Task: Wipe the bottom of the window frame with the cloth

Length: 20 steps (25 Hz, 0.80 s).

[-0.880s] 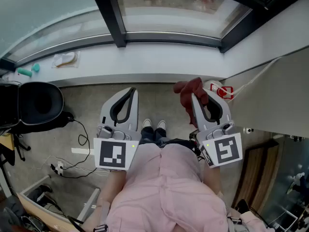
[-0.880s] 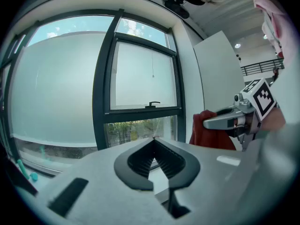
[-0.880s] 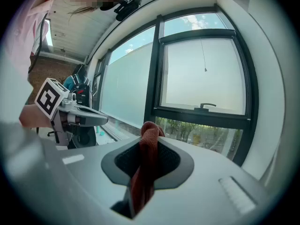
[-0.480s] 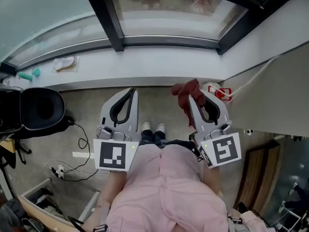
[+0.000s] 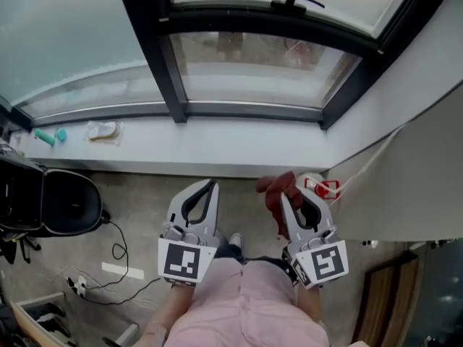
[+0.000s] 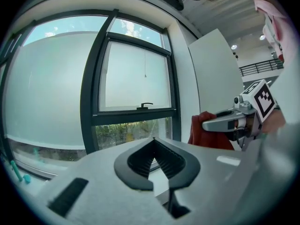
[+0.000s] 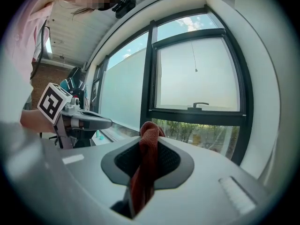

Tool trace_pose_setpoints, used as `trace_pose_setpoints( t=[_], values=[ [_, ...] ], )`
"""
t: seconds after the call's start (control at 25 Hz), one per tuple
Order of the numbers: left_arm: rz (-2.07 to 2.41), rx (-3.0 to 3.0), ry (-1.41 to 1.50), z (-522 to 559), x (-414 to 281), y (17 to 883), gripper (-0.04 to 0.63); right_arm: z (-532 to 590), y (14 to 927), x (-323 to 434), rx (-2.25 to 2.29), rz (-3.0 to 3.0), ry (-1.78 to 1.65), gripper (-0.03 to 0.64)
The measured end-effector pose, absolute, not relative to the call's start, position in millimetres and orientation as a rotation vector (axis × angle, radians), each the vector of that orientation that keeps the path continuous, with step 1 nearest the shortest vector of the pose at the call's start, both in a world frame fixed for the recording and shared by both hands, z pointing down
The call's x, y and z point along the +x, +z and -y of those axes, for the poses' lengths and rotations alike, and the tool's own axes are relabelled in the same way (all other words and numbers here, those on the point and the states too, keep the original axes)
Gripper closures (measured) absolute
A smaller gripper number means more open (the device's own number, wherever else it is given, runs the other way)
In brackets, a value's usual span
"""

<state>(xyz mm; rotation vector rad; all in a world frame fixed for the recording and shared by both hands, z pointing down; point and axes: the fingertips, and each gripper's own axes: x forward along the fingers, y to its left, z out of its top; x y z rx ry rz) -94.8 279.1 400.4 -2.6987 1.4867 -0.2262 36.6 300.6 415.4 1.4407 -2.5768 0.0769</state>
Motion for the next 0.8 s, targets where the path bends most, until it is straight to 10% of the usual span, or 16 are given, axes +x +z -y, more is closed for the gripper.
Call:
trace_pose_setpoints(
  t=[0.8],
  values=[
    [-1.54, -2.82, -0.268, -87.8, -132.4, 390.6, 0.595, -116.7, 385.1, 12.7, 1.516, 2.557, 0.159, 0.553]
  ],
)
